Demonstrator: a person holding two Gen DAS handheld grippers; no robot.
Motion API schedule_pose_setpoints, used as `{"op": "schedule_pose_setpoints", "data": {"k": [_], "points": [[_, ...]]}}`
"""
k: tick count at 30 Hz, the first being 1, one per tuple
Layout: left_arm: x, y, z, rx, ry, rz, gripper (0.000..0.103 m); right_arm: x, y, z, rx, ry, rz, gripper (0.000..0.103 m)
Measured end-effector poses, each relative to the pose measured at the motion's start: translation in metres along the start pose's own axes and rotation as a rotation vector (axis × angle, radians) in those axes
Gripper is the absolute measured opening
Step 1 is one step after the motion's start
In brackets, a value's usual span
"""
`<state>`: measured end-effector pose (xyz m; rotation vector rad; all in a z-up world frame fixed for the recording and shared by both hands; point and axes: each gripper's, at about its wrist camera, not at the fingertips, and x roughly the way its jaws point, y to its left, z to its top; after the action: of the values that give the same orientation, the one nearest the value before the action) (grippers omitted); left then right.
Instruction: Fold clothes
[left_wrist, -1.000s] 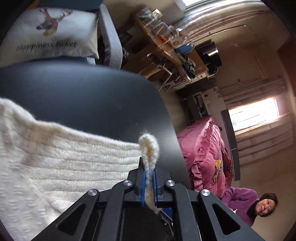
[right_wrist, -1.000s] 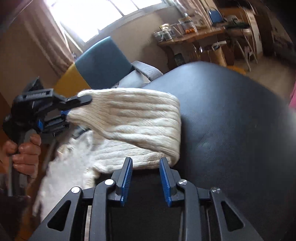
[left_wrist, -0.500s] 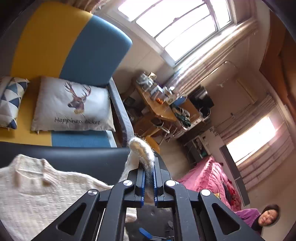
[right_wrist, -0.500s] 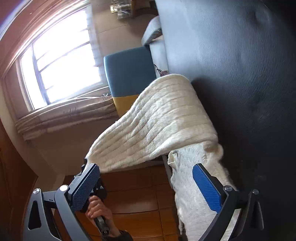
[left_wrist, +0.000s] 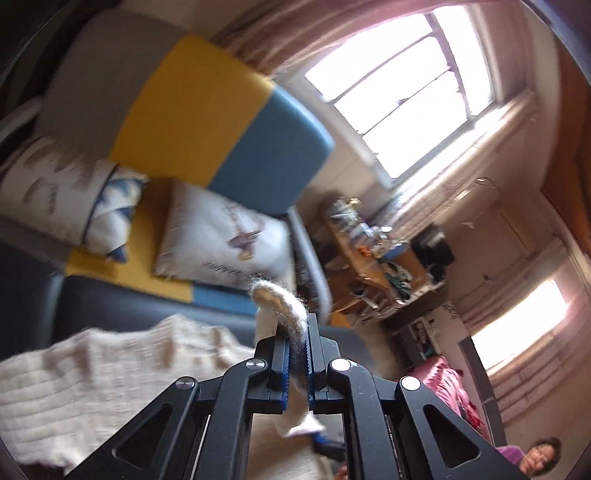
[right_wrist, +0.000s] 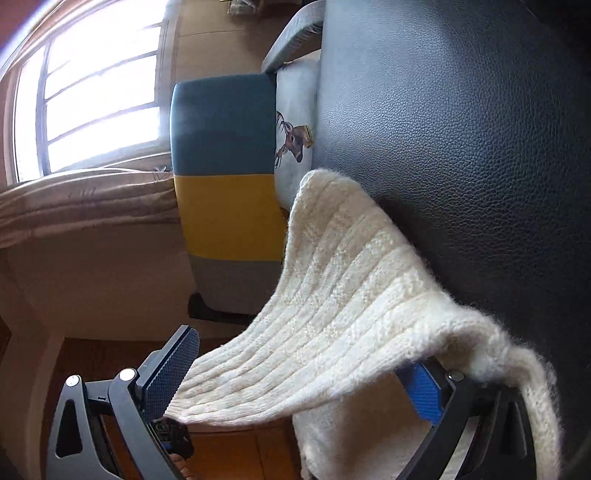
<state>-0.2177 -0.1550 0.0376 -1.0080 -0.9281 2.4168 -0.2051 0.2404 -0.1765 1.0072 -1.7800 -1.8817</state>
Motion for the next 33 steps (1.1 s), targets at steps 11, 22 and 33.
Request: {"op": "schedule_pose_setpoints", "data": {"k": [11, 22, 33], "points": [[0.040, 0.148, -0.073, -0.167, 0.184, 0.161, 0.006, -0.005, 0.015, -0.003, -0.139, 0.008, -0.104, 0.103], [0.029, 0.169, -0.112, -0.156, 0.217, 0.198, 0.007, -0.043, 0.018, 0.001, -0.176, 0.063, -0.158, 0.101], [0.035, 0.180, -0.101, -0.267, 0.231, 0.099, 0.036, 0.008, 0.080, -0.009, -0.745, 0.117, -0.510, 0.101]]}}
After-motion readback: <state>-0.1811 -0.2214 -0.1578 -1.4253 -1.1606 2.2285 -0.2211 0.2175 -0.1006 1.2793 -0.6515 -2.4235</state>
